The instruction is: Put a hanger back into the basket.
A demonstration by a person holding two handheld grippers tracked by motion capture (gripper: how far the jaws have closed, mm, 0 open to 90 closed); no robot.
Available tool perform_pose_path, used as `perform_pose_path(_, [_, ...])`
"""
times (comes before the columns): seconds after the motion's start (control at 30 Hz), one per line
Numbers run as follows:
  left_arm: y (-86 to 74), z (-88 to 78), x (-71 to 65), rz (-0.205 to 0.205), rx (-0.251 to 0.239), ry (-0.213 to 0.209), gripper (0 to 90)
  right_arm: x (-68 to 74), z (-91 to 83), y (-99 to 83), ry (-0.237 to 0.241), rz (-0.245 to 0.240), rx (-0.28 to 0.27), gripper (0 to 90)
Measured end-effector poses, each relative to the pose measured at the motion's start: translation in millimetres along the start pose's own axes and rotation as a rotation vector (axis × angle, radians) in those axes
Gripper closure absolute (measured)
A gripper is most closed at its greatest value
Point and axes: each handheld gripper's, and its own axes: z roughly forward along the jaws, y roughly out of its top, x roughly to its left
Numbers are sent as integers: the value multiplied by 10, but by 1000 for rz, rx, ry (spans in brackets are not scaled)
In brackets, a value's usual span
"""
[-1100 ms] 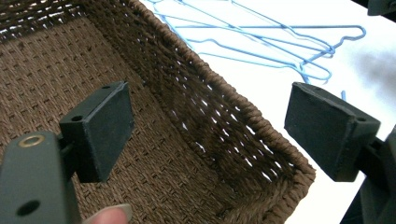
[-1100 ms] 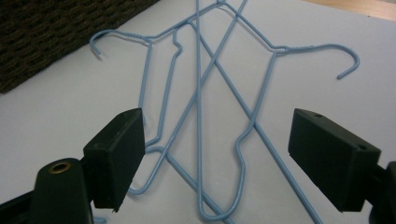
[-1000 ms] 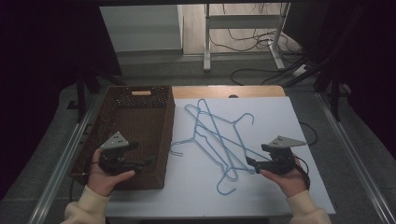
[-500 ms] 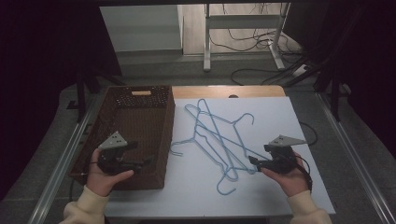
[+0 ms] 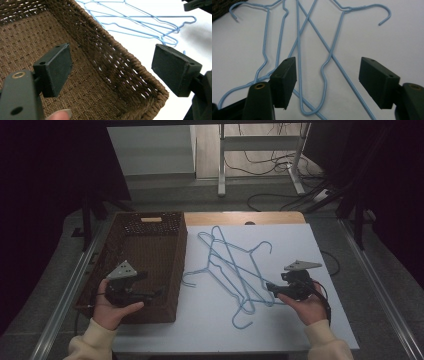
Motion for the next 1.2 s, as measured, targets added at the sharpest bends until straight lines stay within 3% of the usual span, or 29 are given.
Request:
perform_pose_path(0.3, [-9,-29,-24,4,-3,2,169,33,171,160,34,-6,83,567])
perform_pose_path(0.33, [-12,-35,-26,2,-3,3,169,68,247,189,44,-19,116,642])
perform_pose_path(0.37, [-14,-41,-28,3,-3,5,169,68,247,189,44,-19,116,642])
perform_pose_path(0.43, [-21,-46,-29,5,-3,6,170,124,372,215,61,-45,179,757])
perform_pose_path(0.47, [-21,-46,-29,5,-3,6,170,124,372,215,61,-45,179,757])
perform_pose_path(0.5, [-27,-46,-32,4,-1,7,171,152,448,217,69,-55,227,806])
perform_pose_path(0.53, [-27,-46,-32,4,-1,7,171,152,448,217,69,-55,227,806])
perform_pose_path(0.63, [-30,-53,-42,7,0,10,171,177,543,200,51,-80,293,879])
perform_pose_path(0.83, [-34,-62,-42,7,1,12,172,177,575,141,20,-100,369,898])
perform_pose_path(1.2, [-35,-68,-39,6,0,12,173,169,460,-34,-25,-103,434,899])
